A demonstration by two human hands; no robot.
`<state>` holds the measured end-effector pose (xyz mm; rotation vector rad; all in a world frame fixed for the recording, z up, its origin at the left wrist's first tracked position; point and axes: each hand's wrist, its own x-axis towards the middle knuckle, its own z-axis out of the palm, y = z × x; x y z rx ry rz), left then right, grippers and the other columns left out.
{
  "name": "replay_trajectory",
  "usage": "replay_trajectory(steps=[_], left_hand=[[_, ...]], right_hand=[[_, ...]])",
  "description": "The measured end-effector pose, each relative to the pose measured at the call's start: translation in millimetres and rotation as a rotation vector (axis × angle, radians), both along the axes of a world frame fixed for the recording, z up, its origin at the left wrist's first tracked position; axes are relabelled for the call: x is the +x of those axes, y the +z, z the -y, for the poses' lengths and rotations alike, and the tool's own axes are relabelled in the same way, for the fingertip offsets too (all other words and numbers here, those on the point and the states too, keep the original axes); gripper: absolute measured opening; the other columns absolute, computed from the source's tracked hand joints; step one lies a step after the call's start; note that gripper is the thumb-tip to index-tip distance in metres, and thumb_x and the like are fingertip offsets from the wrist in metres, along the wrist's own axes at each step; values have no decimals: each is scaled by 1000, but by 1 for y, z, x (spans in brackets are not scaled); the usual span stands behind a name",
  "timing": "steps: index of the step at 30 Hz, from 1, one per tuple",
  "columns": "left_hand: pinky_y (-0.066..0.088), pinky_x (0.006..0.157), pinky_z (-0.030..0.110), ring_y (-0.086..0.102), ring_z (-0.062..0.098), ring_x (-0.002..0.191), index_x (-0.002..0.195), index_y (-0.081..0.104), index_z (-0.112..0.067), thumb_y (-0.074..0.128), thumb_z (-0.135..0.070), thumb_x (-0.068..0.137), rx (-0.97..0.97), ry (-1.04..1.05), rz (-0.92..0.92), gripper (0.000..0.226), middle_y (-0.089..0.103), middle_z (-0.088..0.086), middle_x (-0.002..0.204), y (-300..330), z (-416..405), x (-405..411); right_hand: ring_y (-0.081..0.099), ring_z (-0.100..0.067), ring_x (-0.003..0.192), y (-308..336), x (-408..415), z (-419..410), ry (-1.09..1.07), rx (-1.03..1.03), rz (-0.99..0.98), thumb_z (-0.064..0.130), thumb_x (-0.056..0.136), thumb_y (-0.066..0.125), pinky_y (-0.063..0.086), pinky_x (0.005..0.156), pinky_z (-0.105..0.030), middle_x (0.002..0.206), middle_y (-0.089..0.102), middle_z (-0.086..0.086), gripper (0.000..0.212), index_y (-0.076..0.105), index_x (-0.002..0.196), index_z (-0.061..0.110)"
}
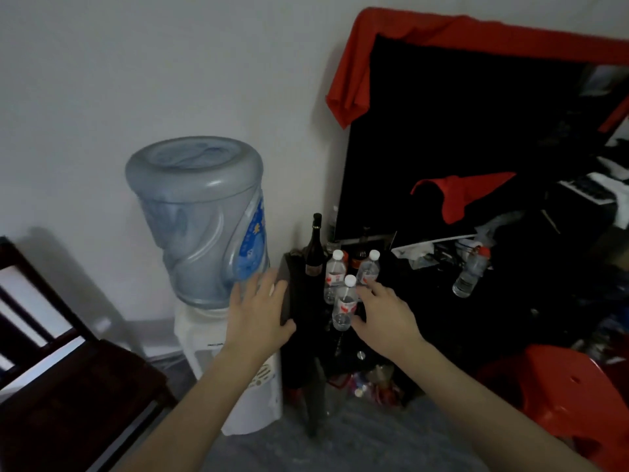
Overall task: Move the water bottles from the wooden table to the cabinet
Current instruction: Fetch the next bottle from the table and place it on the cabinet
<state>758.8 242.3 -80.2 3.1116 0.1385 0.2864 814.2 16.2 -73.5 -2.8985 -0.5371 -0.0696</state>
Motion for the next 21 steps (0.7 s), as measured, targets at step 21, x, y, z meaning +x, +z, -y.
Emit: replay_trajectory(steps=[21], left_hand=[[28, 117, 46, 34, 25, 147, 147, 45, -25, 63, -53, 84, -64, 1059, 68, 71, 31, 3, 164, 44, -38, -328]], right_hand=[[30, -28, 142, 29, -180, -229, 1112, -15, -54, 42, 85, 58, 34, 109, -40, 159, 26, -7, 75, 31, 151, 20]])
